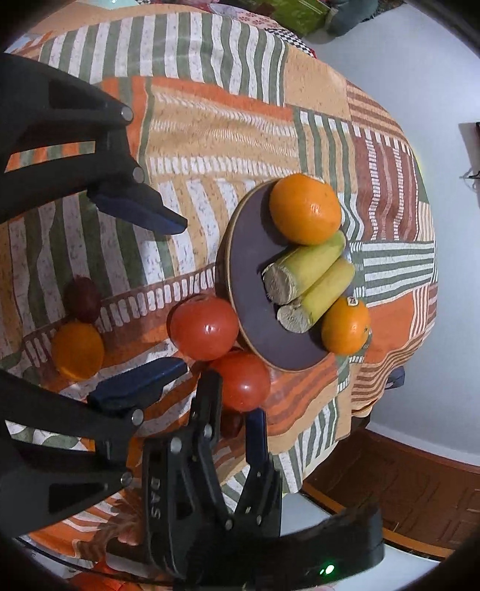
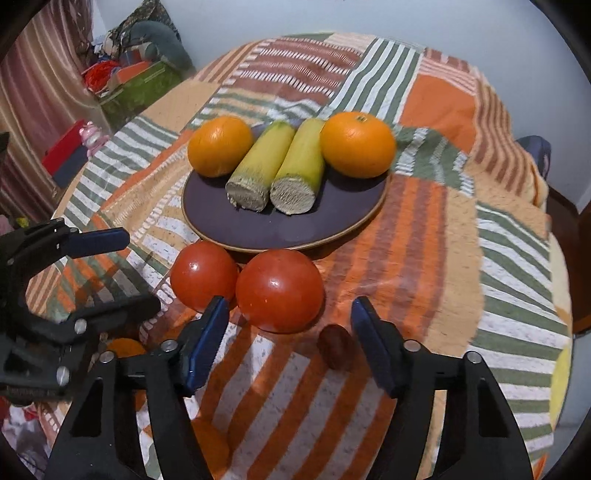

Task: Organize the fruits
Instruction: 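Grasp a red tomato with the left gripper while the right grasps another tomato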

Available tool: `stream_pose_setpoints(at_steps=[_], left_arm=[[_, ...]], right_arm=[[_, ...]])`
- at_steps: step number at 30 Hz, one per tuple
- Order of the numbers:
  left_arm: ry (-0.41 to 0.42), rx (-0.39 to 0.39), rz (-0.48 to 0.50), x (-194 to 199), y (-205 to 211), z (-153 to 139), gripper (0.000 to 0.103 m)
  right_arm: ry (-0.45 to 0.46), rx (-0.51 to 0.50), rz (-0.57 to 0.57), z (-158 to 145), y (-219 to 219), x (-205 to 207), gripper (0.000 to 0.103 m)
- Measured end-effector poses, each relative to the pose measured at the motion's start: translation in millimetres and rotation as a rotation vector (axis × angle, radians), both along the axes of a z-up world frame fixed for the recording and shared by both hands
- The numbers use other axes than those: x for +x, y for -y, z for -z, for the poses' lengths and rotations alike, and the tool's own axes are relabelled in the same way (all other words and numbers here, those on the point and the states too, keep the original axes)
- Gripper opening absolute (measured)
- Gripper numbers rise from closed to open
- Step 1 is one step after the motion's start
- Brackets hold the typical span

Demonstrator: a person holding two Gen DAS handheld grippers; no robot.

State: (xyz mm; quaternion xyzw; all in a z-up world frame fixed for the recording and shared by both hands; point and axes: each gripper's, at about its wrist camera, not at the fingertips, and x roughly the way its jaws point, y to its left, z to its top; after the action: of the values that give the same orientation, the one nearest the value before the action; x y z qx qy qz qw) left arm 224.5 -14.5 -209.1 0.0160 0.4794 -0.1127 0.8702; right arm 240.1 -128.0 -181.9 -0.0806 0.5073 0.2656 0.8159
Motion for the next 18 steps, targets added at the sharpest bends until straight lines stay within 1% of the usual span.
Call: stream_pose_setpoints(at_steps=[2,5,7,8,10,13,16,18], left_arm=[[-0.011,-0.004,0.009,2,2,4,0.065],[-0.029,-0.021,0.021,6,5,9,0.064],[-0.047,-0.035,0.032,9,7,13,0.061],[-0.057,-0.041,0.034,11,8,16,0.06],[-0.071,-0.05,0.037,14,10,19,0.06],[-0.071,-0.052,0.036,20,12,20,0.06],[-0.076,-0.056,0.032,26,15,20,0.055],[-0.088,-0.068,0.033,30,17,22,0.048]], right_arm=[[-0.013,0.004,-0.004,4,-2,2,0.057],[-0.011,0.005,-0.014,5,-3,3,0.057],[-0.015,0.022,-0.029,3,-4,1,0.05],[-0.016,0.021,-0.029,3,-4,2,0.048],[-0.009,0.016,-0.026,2,-2,0,0.048],[0.004,0.013,-0.008,-1,6,-3,0.048],[0.016,0.028,0.012,-8,16,-3,0.048],[0.025,0.035,0.018,-13,21,-2,0.048]])
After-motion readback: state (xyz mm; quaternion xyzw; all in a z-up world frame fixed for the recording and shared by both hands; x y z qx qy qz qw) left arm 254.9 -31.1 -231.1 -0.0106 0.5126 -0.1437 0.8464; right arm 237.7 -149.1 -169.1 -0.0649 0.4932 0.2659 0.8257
